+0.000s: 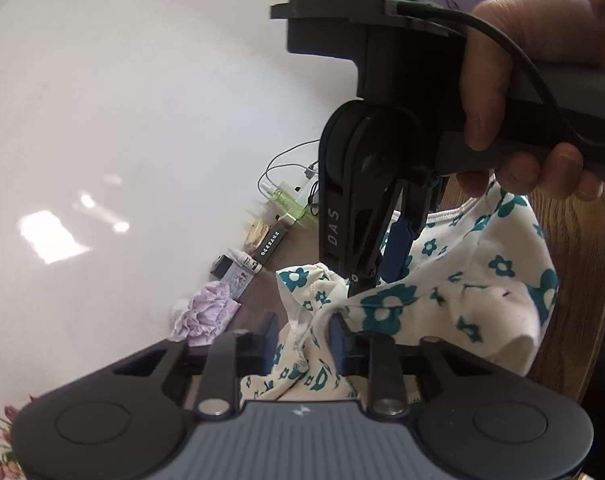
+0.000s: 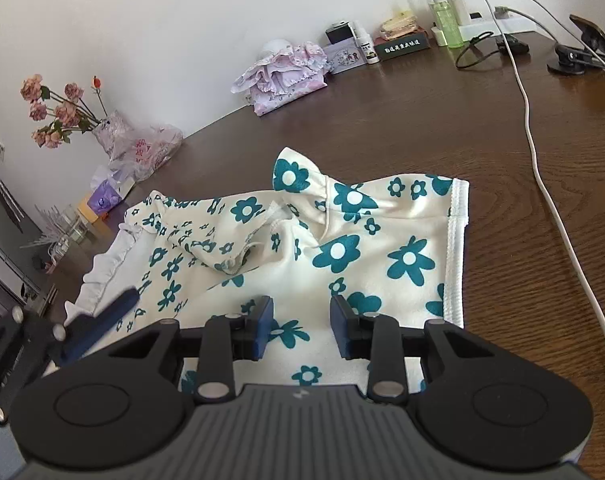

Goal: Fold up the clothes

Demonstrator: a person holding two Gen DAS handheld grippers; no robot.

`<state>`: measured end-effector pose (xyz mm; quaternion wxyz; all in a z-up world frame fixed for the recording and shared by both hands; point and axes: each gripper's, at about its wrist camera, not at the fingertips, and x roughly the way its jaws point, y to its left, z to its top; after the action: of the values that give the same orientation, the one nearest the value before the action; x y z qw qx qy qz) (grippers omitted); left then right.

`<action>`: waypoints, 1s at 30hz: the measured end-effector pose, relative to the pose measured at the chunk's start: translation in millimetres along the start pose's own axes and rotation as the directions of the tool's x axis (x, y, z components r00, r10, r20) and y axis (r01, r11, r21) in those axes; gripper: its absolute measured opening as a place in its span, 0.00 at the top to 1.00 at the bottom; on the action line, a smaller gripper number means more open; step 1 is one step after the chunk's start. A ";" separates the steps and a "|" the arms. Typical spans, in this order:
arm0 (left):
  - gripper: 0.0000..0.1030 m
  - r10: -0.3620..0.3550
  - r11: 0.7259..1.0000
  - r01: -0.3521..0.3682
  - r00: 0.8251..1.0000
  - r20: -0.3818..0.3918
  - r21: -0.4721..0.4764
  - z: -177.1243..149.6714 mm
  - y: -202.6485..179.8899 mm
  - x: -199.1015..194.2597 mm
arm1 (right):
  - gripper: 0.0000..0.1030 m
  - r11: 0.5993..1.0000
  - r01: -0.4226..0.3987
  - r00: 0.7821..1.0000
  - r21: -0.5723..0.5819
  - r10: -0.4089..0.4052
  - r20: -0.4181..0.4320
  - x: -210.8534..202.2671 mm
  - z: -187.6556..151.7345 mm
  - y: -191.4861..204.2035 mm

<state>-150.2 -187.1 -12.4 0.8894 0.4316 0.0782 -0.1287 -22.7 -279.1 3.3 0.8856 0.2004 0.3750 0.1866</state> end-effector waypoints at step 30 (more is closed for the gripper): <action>0.60 -0.472 0.568 0.257 0.880 -0.054 -0.782 -6.0 65.5 35.6 | 0.63 0.999 0.008 1.000 -0.035 -0.009 -0.013 25.5 40.6 19.5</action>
<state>-97.0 -149.2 24.0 0.9215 0.0088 0.3269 -0.2093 20.3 -259.0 23.9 0.8874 0.1819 0.3783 0.1907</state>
